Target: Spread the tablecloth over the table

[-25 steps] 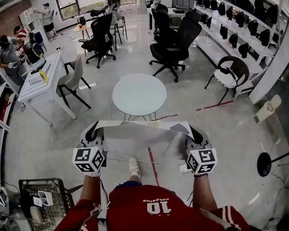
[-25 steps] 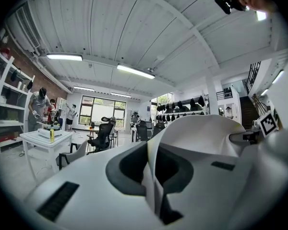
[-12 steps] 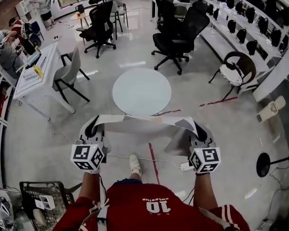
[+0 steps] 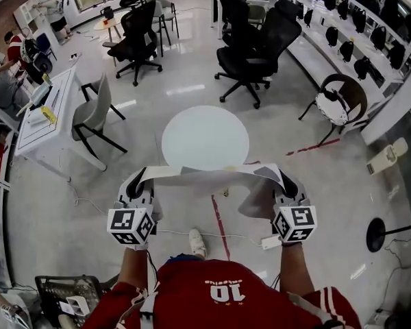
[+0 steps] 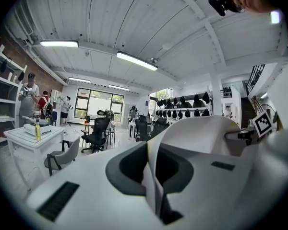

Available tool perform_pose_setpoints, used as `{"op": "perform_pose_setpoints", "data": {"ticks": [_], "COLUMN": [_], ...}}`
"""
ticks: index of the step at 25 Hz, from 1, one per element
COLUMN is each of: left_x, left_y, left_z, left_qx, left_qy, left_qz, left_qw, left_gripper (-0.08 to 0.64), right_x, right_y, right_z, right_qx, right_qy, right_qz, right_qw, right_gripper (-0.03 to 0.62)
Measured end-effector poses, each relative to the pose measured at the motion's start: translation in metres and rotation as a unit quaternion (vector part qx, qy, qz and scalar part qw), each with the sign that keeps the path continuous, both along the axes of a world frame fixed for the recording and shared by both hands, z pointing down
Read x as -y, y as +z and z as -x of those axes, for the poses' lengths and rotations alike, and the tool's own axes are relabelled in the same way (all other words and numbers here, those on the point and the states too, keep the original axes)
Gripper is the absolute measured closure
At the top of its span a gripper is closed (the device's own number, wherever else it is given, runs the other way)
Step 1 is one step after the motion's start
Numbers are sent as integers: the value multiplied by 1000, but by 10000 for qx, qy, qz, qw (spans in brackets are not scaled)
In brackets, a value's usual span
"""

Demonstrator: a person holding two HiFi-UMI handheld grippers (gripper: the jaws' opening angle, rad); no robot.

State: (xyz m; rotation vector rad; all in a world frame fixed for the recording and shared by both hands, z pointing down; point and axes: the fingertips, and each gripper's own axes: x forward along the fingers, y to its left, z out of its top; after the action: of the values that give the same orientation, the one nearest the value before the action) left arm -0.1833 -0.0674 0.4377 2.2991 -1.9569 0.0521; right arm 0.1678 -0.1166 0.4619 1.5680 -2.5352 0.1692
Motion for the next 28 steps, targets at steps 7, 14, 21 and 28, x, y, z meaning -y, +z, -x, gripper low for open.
{"op": "perform_pose_setpoints", "data": {"ticks": [7,14,21,28], "left_x": [42,78,102,122], "left_y": [-5,1,-7,-16], "left_z": [34,60,62,61], "left_qx": [-31,-118,-275,-401], "left_qy": [96,325,526,558], "left_qz": [-104,-164,-321,-416], "left_qw": [9999,9993,9977,9968], "left_gripper": [549,549,551,551], "right_x": [40,58,71,95], "right_y": [-14,-20,-25,-36], "right_z": [33,56,57,56], "right_qx": [-126,-159,-170,-120], "right_qy": [137,356,503,478], "right_qz": [-78,-210,-253,-374], "right_qw": [9998,9990,9983,9981], "right_gripper": [575,575,575,575]}}
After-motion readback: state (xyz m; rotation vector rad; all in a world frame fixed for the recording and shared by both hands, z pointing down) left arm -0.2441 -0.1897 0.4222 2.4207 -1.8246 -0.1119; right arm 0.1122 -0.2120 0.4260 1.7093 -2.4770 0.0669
